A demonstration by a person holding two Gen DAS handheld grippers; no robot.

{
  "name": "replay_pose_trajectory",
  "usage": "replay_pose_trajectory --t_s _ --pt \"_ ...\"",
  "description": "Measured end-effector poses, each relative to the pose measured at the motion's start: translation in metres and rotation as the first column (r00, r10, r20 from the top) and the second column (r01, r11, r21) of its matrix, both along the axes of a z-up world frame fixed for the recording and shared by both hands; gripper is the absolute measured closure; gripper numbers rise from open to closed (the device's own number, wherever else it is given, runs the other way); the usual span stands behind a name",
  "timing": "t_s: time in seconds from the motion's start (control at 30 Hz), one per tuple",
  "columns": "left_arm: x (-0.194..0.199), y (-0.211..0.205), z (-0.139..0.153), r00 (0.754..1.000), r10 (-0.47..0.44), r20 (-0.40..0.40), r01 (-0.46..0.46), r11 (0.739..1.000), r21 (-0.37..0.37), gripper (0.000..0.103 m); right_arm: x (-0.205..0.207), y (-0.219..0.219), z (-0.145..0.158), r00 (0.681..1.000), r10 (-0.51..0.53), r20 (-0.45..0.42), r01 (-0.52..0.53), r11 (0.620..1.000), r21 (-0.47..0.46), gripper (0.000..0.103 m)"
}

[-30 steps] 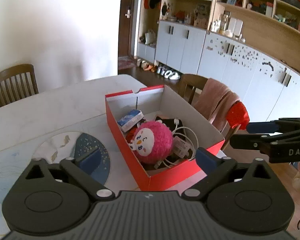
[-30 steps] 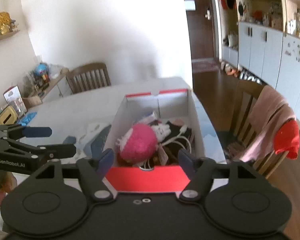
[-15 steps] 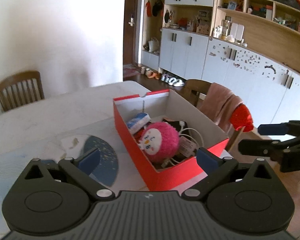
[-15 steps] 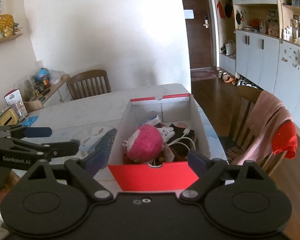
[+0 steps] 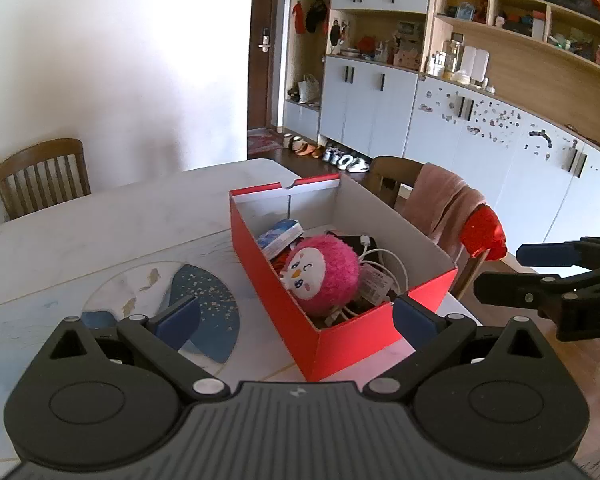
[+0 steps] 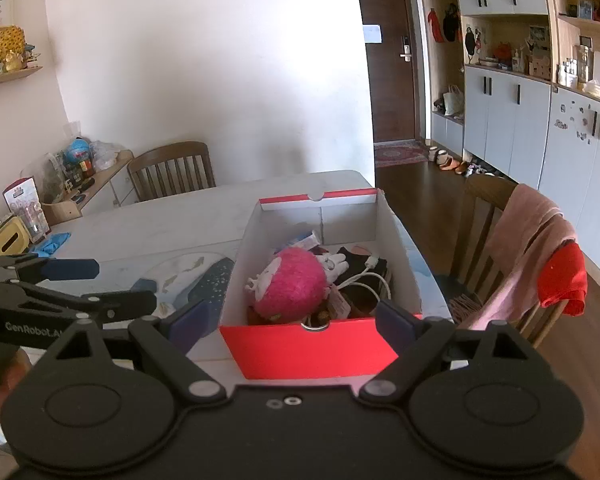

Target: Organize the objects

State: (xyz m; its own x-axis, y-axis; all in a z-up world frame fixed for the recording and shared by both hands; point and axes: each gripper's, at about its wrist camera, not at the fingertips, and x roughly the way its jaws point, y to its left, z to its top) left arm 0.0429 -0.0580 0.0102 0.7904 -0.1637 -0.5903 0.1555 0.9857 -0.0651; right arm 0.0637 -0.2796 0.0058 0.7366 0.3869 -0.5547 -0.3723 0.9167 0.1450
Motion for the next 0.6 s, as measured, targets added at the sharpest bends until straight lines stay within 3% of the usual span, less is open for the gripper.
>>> replay_pose_trajectory --t_s 0.6 --pt "0.0007 0.0045 -0.0024 1.0 -0.005 -0.013 0.005 1.0 -0.015 0.0 -0.0001 0.0037 -0.0018 1.0 -0.005 -0.015 0.005 1.0 0.002 0.013"
